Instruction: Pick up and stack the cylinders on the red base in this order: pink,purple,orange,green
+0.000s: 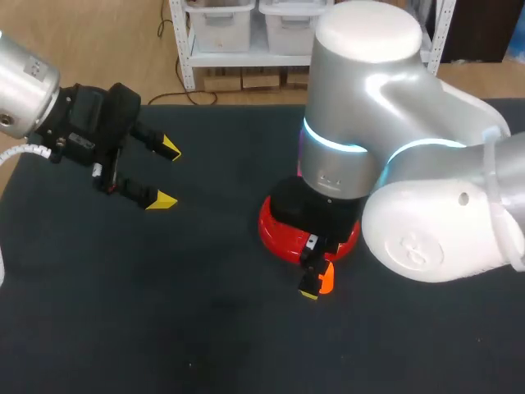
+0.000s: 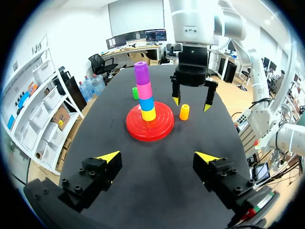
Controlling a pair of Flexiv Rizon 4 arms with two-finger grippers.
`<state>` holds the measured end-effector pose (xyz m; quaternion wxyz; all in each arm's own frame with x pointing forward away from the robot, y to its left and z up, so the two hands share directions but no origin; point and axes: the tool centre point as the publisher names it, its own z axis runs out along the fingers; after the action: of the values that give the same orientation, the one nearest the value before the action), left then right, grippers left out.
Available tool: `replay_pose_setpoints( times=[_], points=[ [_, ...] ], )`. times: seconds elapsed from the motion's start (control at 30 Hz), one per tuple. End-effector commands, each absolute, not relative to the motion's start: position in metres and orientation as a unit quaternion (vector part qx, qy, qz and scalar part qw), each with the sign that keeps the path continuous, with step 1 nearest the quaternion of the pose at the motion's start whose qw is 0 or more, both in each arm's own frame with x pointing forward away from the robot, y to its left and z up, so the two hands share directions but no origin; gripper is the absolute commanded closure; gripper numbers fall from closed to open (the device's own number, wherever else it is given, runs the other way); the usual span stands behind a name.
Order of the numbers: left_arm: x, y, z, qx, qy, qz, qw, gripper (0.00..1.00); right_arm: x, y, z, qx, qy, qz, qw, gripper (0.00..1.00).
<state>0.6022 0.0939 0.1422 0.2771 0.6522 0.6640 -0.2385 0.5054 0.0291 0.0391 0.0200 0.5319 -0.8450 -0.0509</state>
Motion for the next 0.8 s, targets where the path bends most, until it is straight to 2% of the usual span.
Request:
replay_pose_setpoints(
  times=[0.03, 0.8],
  points=[
    [0.602, 0.094, 0.142, 0.652, 0.664, -0.238, 0.277, 0.0, 0.513, 0.03, 0.03, 0.528, -0.847, -0.05, 0.035, 0.0],
    [0.602, 0.094, 0.142, 0.652, 0.664, -0.238, 0.277, 0.0, 0.506, 0.025, 0.016, 0.516, -0.853, -0.065, 0.041, 0.0]
  ],
)
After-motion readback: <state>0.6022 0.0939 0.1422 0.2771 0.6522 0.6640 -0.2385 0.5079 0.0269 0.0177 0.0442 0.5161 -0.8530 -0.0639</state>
